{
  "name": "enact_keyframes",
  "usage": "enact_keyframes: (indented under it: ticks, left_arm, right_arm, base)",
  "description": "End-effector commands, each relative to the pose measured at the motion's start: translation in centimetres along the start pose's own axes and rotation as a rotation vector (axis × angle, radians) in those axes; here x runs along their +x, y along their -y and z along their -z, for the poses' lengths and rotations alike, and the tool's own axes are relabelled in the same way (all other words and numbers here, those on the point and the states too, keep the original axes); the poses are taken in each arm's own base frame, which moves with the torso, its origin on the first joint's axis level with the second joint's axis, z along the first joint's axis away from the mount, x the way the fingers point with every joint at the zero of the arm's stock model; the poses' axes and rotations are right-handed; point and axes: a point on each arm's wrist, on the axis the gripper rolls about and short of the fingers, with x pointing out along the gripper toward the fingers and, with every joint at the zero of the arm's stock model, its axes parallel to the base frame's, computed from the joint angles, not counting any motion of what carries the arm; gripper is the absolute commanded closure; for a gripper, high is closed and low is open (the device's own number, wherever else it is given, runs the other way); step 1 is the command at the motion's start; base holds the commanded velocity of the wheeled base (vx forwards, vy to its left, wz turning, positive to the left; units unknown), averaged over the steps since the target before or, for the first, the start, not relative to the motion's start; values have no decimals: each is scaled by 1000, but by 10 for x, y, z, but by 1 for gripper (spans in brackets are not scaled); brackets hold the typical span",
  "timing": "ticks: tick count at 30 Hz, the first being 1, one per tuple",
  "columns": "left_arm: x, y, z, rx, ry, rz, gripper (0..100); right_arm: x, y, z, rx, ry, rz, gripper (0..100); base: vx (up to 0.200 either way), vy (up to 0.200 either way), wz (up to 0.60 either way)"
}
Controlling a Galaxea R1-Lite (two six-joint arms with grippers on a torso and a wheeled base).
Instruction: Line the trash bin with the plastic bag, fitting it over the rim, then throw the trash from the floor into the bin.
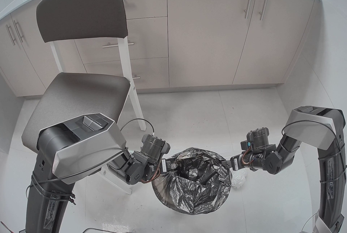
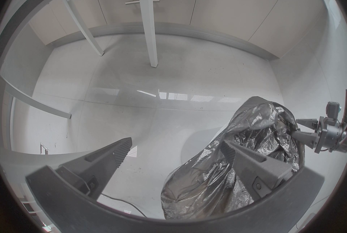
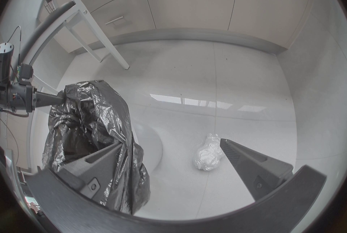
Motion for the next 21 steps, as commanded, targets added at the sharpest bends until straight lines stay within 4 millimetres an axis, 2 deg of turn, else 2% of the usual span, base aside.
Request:
enact_keyframes:
  ticks: [1, 8, 16, 21]
  left_arm:
    - [0, 0, 0, 0, 0, -1, 0]
    - [0, 0, 0, 0, 0, -1, 0]
    - [0, 0, 1, 1, -1, -2, 0]
    - [0, 0, 1, 1, -1, -2, 0]
  right_arm:
    - [-7, 6, 9, 7, -33, 13, 0]
    - [-14, 18, 18, 21, -65, 31, 0]
    - [-13, 18, 17, 16, -74, 24, 0]
    - [-23, 16, 30, 0, -125, 21, 0]
  base:
    - [0, 0, 0]
    - [0, 0, 0]
    - [0, 0, 0]
    - [0, 0, 0]
